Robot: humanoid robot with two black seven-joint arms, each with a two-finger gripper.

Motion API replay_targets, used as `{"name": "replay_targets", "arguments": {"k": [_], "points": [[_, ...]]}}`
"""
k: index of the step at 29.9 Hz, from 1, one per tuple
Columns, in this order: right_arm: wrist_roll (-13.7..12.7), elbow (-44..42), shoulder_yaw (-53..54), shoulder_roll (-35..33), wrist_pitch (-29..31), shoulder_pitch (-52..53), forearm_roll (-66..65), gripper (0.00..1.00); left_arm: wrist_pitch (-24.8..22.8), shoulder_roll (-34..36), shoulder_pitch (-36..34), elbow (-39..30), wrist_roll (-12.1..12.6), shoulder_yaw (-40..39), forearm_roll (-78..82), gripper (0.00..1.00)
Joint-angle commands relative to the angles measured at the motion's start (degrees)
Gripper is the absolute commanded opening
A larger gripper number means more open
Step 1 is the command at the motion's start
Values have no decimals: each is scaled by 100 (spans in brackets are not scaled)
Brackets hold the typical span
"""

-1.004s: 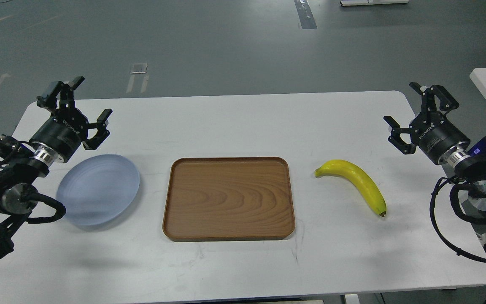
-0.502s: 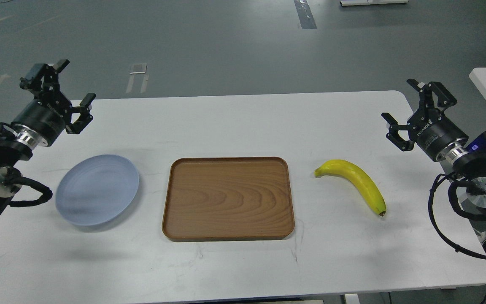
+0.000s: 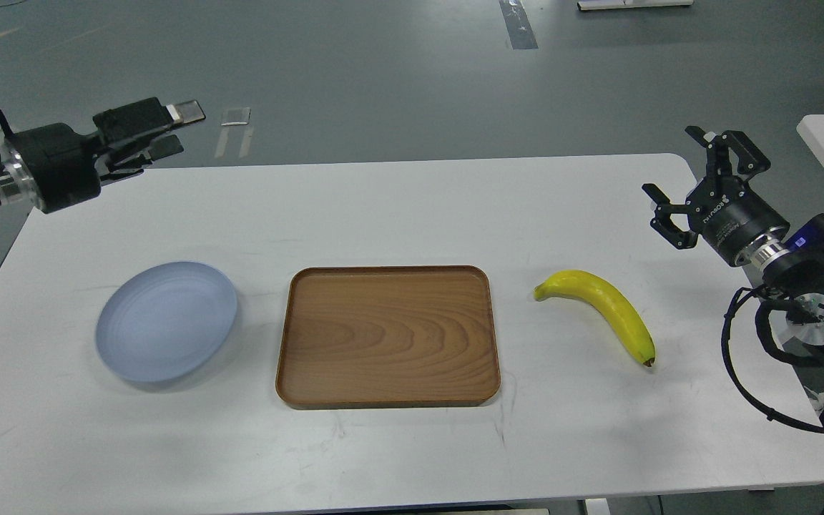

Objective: Place banana on plate with both arms
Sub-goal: 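Move the left gripper down toward the rim of the light blue plate, then grip the edge of the light blue plate with the left gripper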

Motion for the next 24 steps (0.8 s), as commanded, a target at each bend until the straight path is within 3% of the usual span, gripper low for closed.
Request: {"name": "replay_targets", "arguments": {"k": [1,4,7,15,24], "points": [[1,8,1,33,0,-2,-2,100,292,213,132,-124,2,265,1545,100],[1,8,1,50,0,33,-2,100,994,265,176,296,2,957,2214,100],[1,17,1,50,0,33,-2,100,1408,213,176,806,2,1512,2277,100],[1,34,-17,50,0,33,-2,100,1497,55,457,1659,2,1795,2206,96],[1,78,-17,50,0,24,-55,100,1603,-349,897,2398,2,1813,2163,85]]}}
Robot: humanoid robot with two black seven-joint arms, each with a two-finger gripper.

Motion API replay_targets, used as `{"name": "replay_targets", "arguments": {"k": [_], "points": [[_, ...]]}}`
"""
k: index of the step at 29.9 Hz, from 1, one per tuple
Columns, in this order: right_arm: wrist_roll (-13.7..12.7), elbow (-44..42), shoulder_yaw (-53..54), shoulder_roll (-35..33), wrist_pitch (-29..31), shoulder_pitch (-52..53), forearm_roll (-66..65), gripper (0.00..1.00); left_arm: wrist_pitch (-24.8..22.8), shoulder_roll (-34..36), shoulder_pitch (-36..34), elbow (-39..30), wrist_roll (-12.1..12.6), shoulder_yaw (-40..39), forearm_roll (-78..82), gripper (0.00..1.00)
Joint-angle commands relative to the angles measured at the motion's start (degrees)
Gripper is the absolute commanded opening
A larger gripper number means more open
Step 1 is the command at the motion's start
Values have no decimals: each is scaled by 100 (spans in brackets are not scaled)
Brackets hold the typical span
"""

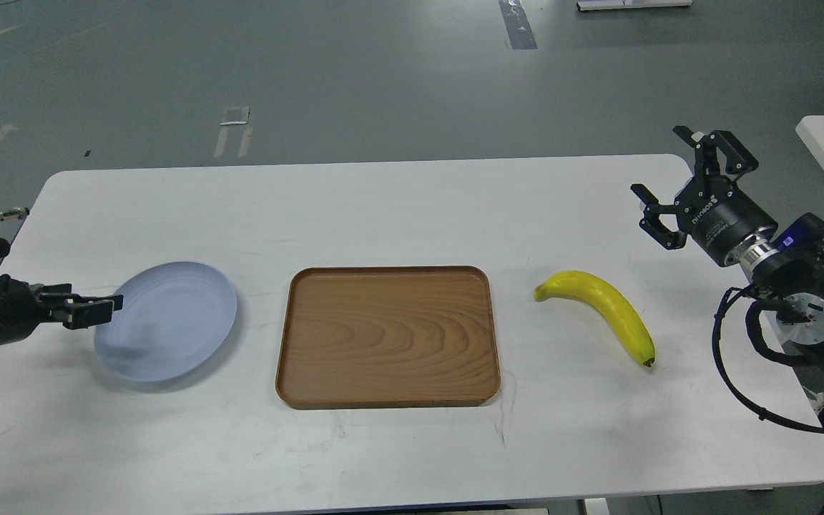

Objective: Place banana on plate with both arms
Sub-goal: 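Grip the edge of the light blue plate with the left gripper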

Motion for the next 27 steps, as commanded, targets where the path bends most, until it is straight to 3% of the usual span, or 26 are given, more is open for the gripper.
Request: {"name": "replay_targets", "arguments": {"k": [1,6,8,10,13,15,17,22,27], "points": [[1,-4,-2,-8,0,-2,-9,100,42,-163,100,225,-1,0,-64,85],[1,-4,-2,-8,0,-11,-9,100,43,-251,161,349,-1,0,-100,79],[1,-4,-2,-8,0,-28,-9,100,34,-269,197,357,-1,0,-135,64],[1,-4,-2,1,0,-29,-9,100,25,-269,197,357,-1,0,-152,57],[1,-4,-2,1,0,-29,-9,100,-1,-269,205,349,-1,0,-214,55],[1,-4,-2,1,0,-37,-18,100,-10,-269,214,357,-1,0,-223,45],[1,-4,-2,1,0,-37,-18,100,-19,-278,223,357,-1,0,-231,25],[1,-13,-2,1,0,-20,-18,100,-98,-269,223,357,-1,0,-258,0],[1,-13,-2,1,0,-2,-18,100,-133,-269,197,357,-1,-9,-529,0]]}}
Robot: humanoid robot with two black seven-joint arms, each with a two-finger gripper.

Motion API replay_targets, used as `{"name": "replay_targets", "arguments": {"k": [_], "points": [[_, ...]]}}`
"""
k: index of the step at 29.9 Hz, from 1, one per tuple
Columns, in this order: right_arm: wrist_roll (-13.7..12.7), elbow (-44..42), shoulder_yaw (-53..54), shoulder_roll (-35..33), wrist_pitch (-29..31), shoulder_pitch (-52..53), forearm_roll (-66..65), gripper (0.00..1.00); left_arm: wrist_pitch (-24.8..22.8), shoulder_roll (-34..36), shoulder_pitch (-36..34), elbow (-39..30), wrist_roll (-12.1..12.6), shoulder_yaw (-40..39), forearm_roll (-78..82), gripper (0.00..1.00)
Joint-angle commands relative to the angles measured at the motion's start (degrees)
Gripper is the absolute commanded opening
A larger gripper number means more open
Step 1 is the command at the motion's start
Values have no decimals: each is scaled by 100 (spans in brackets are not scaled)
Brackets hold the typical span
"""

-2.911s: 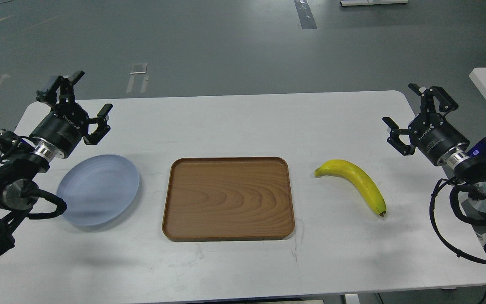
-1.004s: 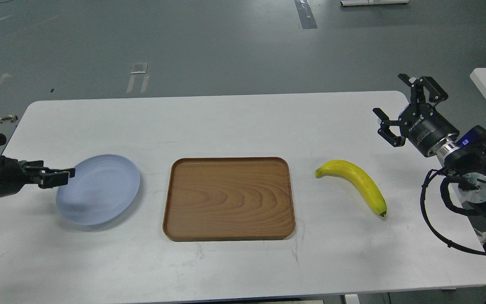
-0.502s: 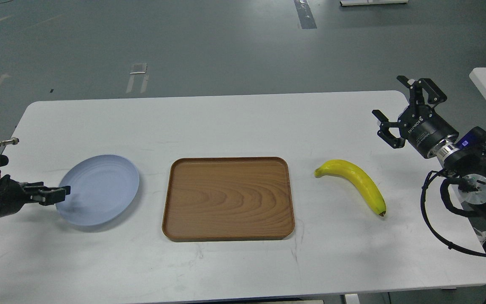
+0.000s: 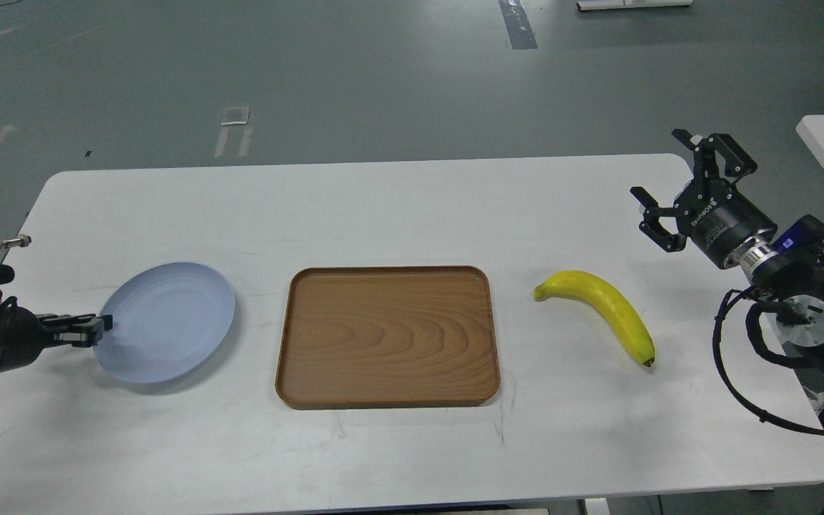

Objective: Place banana on plate with both arms
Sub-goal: 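Grip the edge of the light blue plate with the left gripper, then carry the plate with the left gripper and lower it onto the wooden tray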

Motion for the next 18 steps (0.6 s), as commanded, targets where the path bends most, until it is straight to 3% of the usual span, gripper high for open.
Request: {"name": "replay_targets", "arguments": {"k": [1,11,18], "points": [[0,0,0,0,0,13,0,100,-8,5,-51,-8,0,-8,-349,0],[0,0,0,-18,0,40,0,100,-148,22,-640,-166,0,-8,-702,0],[0,-17,0,-27,0,84,-123,100,-385,49,-1500,-1465,0,220,-587,0]]}}
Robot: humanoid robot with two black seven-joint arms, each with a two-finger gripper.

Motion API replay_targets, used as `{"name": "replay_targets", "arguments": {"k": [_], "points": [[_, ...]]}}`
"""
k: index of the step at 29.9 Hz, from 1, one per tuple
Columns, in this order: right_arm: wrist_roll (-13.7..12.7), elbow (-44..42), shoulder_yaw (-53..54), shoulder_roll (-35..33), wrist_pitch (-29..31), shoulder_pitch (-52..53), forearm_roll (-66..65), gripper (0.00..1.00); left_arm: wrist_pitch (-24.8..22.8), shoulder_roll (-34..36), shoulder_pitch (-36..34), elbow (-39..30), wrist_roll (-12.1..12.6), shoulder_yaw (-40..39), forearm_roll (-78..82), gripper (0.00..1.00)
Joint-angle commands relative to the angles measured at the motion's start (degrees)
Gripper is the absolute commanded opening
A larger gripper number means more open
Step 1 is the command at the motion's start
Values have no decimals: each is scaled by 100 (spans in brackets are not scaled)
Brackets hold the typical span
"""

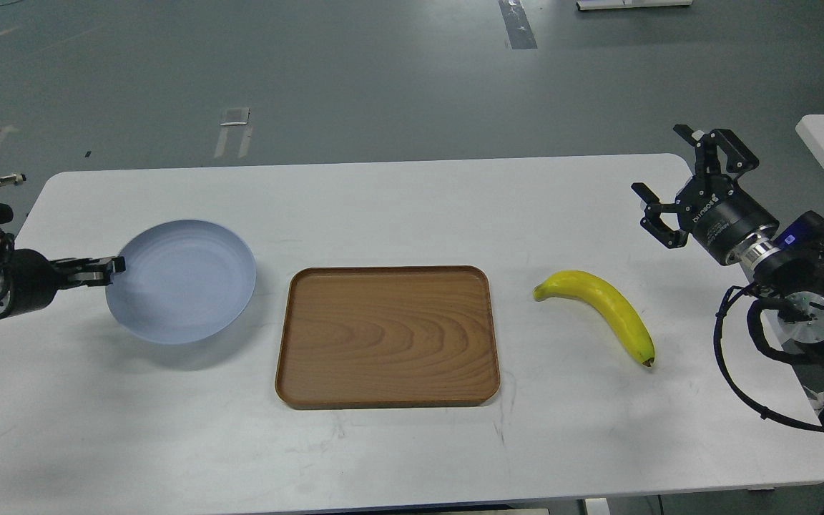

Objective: Place banana on plate with both arms
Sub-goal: 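Carry the plate with the left gripper and lower it onto the wooden tray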

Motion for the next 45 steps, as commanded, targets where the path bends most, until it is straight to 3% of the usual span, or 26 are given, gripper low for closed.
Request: {"name": "replay_targets", "arguments": {"k": [1,3,8,20,34,45], "points": [[0,-12,0,-12,0,5,-69,100,-143,-40,-384,-631,0,136,16,0],[0,-12,0,-21,0,5,-69,100,-213,-232,-673,-1026,0,189,33,0],[0,-38,-8,-47,0,5,-69,100,-275,-1127,-1096,-958,0,425,392,0],[0,-56,-9,-65,0,-4,-69,100,-319,-2983,-1439,641,0,1463,438,0],[0,-56,-149,-65,0,-12,-69,100,-407,-3766,-1439,1363,0,1727,376,0],[0,-56,-158,-65,0,-30,-69,100,-469,-3951,-1378,1591,0,1727,350,0]]}}
